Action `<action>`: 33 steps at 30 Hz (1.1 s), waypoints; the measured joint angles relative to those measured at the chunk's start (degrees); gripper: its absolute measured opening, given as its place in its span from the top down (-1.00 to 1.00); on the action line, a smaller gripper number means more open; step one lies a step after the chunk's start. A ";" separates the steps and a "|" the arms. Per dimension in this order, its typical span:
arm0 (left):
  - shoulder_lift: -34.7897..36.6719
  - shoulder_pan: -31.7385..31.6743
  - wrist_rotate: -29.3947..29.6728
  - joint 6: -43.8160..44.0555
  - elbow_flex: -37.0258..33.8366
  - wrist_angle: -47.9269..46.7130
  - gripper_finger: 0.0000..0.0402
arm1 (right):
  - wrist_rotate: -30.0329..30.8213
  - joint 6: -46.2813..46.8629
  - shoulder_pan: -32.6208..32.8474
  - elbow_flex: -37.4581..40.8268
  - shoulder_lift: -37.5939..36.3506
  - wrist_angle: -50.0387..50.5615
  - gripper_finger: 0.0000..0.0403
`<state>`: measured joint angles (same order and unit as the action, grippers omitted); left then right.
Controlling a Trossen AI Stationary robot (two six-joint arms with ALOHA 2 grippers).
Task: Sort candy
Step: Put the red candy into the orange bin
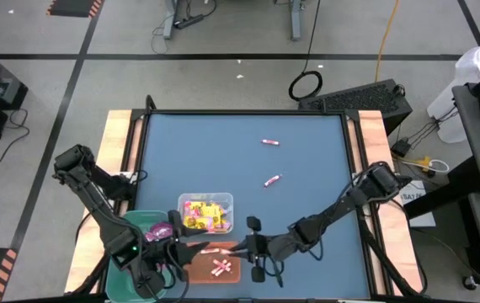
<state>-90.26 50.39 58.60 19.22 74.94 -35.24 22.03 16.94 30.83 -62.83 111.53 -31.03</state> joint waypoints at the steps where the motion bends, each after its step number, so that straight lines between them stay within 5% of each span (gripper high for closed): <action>1: 0.00 0.00 0.18 0.00 0.00 0.01 0.19 | 0.01 0.89 -0.31 0.02 0.47 -0.02 0.85; 12: 0.00 -1.64 0.90 0.04 -0.02 0.19 0.19 | -5.80 7.97 -2.38 0.02 2.91 2.00 0.81; 26: -0.01 -1.62 0.88 0.20 -0.04 0.22 0.19 | -2.68 8.84 -2.37 0.02 2.74 2.54 0.18; 33: -0.02 -1.62 0.86 1.08 -0.04 0.19 0.19 | -2.18 7.84 -2.33 0.04 -4.97 13.69 0.09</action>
<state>-90.28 48.77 59.46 20.30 74.89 -35.05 19.85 24.77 28.49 -62.78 106.55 -17.34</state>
